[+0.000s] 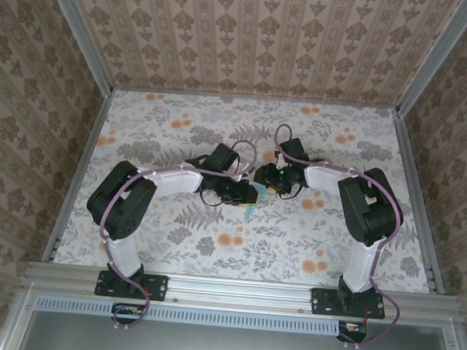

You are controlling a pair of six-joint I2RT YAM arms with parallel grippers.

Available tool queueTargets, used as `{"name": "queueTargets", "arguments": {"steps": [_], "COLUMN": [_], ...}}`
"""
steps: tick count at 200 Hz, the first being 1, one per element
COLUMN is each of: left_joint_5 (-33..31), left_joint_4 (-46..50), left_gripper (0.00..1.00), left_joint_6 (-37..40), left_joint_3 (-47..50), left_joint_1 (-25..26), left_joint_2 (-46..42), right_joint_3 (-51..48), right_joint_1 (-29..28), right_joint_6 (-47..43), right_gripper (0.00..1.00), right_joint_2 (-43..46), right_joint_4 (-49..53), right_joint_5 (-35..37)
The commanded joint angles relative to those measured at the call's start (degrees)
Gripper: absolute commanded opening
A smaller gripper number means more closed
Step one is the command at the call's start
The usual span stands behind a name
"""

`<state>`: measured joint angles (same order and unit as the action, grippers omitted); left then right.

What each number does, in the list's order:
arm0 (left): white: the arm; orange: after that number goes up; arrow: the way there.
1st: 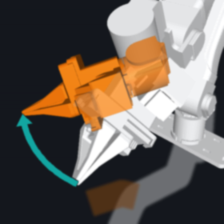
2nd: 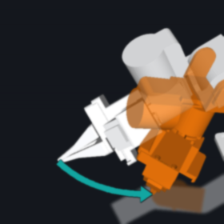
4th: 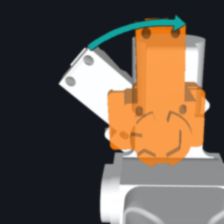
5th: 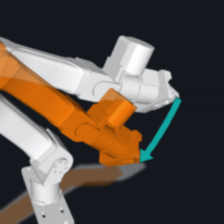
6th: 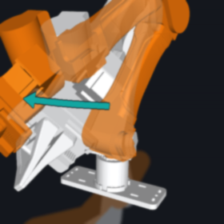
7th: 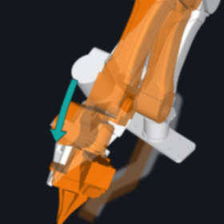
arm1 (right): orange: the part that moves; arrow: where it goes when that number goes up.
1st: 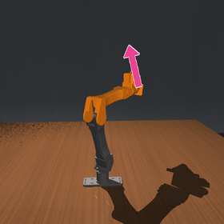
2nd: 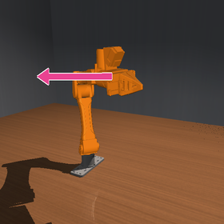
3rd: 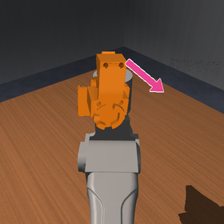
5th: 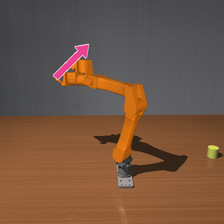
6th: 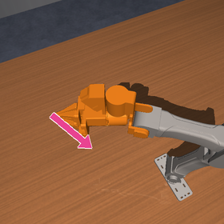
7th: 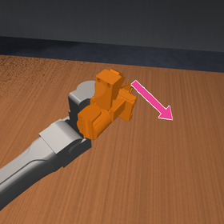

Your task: Fold a paper plane with a square sheet of paper (fold left side to right side)

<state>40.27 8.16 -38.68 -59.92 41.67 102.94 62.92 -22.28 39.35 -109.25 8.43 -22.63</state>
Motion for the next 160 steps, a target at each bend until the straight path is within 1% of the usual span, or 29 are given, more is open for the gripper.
{"name": "queueTargets", "arguments": {"steps": [1, 33, 69, 73, 94, 160], "left_joint_5": [1.4, -0.7, -3.0, -4.9, -6.9, -9.3], "left_joint_4": [0.8, 2.5, 6.4, 6.8, 8.7, 9.6], "left_gripper": [0.23, 0.25, 0.26, 0.26, 0.27, 0.27], "left_joint_6": [1.7, 2.7, 5.8, 6.1, 7.5, 8.1], "left_joint_3": [-2.9, -4.7, -6.9, -6.9, -7.7, -7.4], "left_joint_1": [1.7, 2.4, 2.7, 2.7, 2.9, 2.8], "left_joint_2": [1.9, 4.4, 6.2, 6.4, 6.9, 7.2], "right_joint_3": [-0.9, -1.0, -1.0, -1.0, -1.0, -1.0], "right_joint_1": [0.1, 0.1, 0.1, 0.1, 0.1, 0.1], "right_joint_6": [-0.3, -0.4, -0.5, -0.5, -0.7, -0.9], "right_gripper": [0.54, 0.54, 0.54, 0.54, 0.54, 0.54], "right_joint_2": [-3.0, -2.9, -3.0, -3.1, -3.0, -2.9], "right_joint_4": [6.0, 6.1, 6.2, 6.1, 6.4, 6.7], "right_joint_5": [3.7, 3.7, 3.8, 3.9, 4.1, 4.2]}}
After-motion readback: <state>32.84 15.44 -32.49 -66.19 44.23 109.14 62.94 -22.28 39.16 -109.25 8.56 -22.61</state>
